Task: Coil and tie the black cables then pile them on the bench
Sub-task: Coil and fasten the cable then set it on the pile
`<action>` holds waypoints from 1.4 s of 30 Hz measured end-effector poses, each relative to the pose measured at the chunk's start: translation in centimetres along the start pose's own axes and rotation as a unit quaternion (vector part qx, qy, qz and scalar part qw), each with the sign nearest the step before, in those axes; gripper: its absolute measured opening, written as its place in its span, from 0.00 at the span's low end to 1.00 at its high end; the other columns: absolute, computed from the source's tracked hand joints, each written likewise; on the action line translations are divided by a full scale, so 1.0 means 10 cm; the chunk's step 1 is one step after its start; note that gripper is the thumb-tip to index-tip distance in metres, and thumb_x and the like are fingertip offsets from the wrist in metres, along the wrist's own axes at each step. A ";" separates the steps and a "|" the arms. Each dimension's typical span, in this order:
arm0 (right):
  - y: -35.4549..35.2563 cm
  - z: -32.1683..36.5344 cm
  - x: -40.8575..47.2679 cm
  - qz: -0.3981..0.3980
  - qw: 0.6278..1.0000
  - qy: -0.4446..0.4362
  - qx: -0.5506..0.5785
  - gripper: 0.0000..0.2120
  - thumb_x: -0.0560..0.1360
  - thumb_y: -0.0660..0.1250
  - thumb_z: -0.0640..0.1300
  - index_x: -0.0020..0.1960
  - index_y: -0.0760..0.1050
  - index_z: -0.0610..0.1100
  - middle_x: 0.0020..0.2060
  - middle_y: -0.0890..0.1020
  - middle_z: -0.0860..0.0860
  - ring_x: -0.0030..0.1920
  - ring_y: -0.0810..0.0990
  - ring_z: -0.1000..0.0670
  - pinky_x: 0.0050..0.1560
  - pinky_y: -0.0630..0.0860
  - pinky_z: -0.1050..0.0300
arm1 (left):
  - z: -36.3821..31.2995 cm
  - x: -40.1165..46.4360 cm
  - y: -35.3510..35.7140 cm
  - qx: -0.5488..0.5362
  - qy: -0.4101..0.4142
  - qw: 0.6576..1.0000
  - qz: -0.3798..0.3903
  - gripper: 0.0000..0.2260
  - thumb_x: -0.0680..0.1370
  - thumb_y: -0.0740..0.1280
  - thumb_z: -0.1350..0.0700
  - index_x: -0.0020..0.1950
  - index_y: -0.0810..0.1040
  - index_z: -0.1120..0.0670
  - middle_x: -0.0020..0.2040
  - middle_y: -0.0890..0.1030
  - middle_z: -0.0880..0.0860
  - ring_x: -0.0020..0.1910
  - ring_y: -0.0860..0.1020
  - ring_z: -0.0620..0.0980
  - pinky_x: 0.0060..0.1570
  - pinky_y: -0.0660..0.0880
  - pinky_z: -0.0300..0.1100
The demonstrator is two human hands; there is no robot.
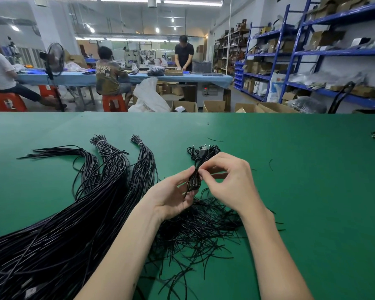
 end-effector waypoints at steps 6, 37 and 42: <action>0.03 -0.02 0.04 0.025 0.998 0.036 -0.050 0.03 0.72 0.75 0.43 0.41 0.85 0.50 0.38 0.84 0.61 0.37 0.84 0.60 0.43 0.83 0.54 | -0.04 0.01 -0.06 0.017 0.032 0.998 -0.046 0.11 0.65 0.78 0.53 0.43 0.82 0.55 0.33 0.80 0.49 0.31 0.73 0.44 0.24 0.68 0.33; 0.44 -0.68 -0.36 0.076 0.793 0.446 0.408 0.07 0.75 0.69 0.36 0.42 0.86 0.41 0.33 0.82 0.51 0.31 0.76 0.57 0.24 0.68 0.68 | -0.66 -0.61 0.40 0.541 0.600 0.588 -0.039 0.08 0.73 0.75 0.67 0.50 0.86 0.58 0.49 0.86 0.48 0.48 0.83 0.43 0.54 0.77 0.35; 0.12 -0.61 -0.13 -0.040 0.933 0.297 0.200 0.05 0.75 0.75 0.42 0.41 0.84 0.50 0.30 0.82 0.56 0.29 0.74 0.56 0.29 0.70 0.66 | -0.69 -0.28 0.03 0.388 0.441 0.802 -0.108 0.06 0.78 0.71 0.60 0.51 0.84 0.50 0.54 0.84 0.47 0.49 0.81 0.43 0.47 0.77 0.34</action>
Point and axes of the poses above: each hand's wrist, its own x-axis towards the middle knuckle, its own y-axis out of the palm, z = x × y, the point moved 9 cm from there along x, towards the middle knuckle
